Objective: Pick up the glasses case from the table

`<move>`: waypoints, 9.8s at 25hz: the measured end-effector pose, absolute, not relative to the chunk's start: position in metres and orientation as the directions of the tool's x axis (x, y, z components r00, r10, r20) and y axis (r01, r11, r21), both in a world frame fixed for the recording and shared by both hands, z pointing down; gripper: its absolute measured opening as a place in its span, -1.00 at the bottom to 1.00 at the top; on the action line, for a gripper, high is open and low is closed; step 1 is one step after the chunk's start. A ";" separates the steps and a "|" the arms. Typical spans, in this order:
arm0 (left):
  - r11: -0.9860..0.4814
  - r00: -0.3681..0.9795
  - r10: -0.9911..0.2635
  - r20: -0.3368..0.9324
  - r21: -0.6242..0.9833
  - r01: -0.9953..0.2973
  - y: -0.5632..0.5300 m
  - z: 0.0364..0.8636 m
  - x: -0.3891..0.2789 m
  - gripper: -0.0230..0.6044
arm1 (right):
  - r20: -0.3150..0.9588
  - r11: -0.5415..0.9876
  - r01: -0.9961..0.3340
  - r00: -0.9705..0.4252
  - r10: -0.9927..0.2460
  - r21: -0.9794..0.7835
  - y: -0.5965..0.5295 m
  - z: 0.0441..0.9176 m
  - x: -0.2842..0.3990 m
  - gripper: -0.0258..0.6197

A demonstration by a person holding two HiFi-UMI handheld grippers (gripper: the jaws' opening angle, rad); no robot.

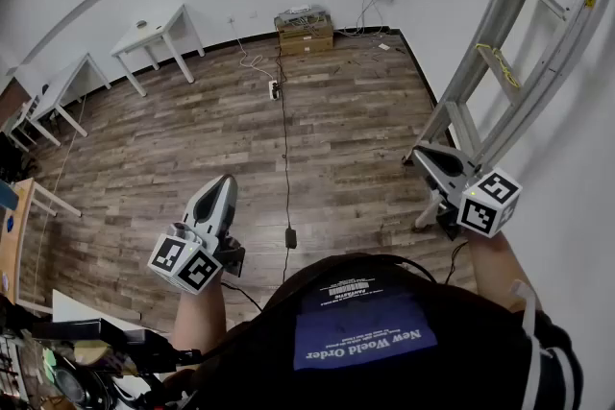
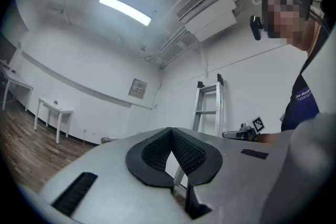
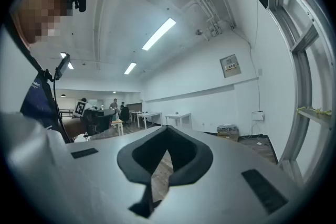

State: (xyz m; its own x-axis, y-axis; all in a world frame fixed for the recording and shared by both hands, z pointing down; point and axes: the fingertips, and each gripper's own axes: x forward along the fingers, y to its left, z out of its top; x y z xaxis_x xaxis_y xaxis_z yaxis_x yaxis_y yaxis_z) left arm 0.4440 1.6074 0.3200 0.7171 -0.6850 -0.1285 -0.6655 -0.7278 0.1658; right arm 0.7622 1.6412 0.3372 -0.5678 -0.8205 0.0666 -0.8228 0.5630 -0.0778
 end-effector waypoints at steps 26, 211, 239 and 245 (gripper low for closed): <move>-0.747 0.743 -0.663 -0.097 0.149 -0.648 1.604 0.315 0.509 -0.94 | 0.051 0.570 -0.811 -0.579 -0.813 -0.131 1.643 0.341 0.817 -0.92; -0.274 0.279 -0.960 -0.018 0.264 -0.925 -0.177 0.362 0.037 -0.94 | 0.124 0.968 -0.171 -0.981 -0.150 -0.182 -0.329 0.387 0.243 -0.92; -0.403 0.399 -0.914 -0.077 0.305 -0.863 -0.323 0.382 -0.340 -0.94 | 0.200 0.941 -0.320 -0.935 -0.294 -0.110 -0.452 0.377 -0.113 -0.92; -0.339 0.348 -0.937 -0.033 0.328 -0.882 -0.384 0.392 -0.381 -0.94 | 0.208 0.961 -0.238 -0.956 -0.207 -0.138 -0.522 0.387 -0.174 -0.92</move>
